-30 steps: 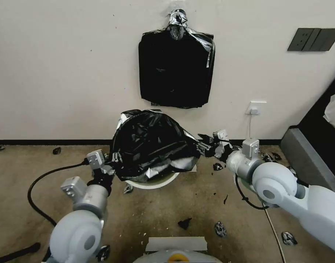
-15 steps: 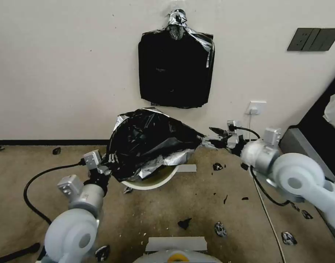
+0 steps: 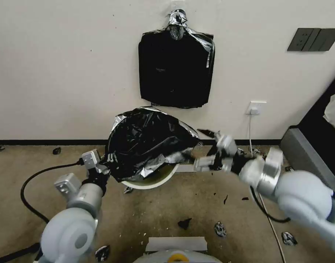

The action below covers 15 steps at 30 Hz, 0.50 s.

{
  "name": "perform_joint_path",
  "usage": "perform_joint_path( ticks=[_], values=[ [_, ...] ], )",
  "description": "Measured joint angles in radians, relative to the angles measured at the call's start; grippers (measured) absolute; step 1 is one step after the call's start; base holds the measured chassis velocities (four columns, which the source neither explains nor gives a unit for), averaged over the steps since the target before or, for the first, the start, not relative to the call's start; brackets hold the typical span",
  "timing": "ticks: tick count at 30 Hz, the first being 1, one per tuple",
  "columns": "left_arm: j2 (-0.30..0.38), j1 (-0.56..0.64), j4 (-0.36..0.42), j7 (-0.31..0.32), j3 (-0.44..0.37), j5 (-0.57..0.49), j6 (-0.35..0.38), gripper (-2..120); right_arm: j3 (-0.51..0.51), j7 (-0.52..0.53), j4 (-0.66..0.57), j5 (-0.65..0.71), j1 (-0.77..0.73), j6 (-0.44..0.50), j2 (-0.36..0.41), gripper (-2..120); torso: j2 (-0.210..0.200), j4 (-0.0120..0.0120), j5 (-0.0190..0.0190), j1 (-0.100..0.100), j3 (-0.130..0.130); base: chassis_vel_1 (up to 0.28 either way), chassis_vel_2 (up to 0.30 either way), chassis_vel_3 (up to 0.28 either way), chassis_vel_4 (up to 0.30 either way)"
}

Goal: Place a trash bag onto the trash bin.

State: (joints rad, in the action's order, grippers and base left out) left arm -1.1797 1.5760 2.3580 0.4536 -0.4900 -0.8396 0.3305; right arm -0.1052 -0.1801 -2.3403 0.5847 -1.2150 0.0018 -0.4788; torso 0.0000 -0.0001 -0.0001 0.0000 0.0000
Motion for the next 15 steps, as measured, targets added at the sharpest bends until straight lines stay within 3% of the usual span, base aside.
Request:
perform_joint_path(
  ticks=[6, 13, 15],
  values=[
    [-0.003, 0.006, 0.014, 0.010, 0.001, -0.012, 0.012, 3, 0.056, -0.042, 0.014, -0.120, 0.036, 0.024, 0.003, 91, 0.000, 0.0001, 0.0001, 0.000, 0.000, 0.000, 0.000, 0.000, 0.000],
    [-0.012, 0.015, 0.033, 0.020, 0.014, -0.023, 0.030, 3, 0.113, -0.030, 0.044, -0.223, 0.090, 0.031, -0.013, 68, 0.000, 0.0002, 0.0001, 0.000, 0.000, 0.000, 0.000, 0.000, 0.000],
    [-0.016, 0.018, 0.039, 0.020, 0.023, -0.024, 0.035, 3, 0.116, -0.021, 0.056, -0.263, 0.093, 0.041, -0.014, 56, 0.000, 0.0002, 0.0001, 0.000, 0.000, 0.000, 0.000, 0.000, 0.000]
  ],
)
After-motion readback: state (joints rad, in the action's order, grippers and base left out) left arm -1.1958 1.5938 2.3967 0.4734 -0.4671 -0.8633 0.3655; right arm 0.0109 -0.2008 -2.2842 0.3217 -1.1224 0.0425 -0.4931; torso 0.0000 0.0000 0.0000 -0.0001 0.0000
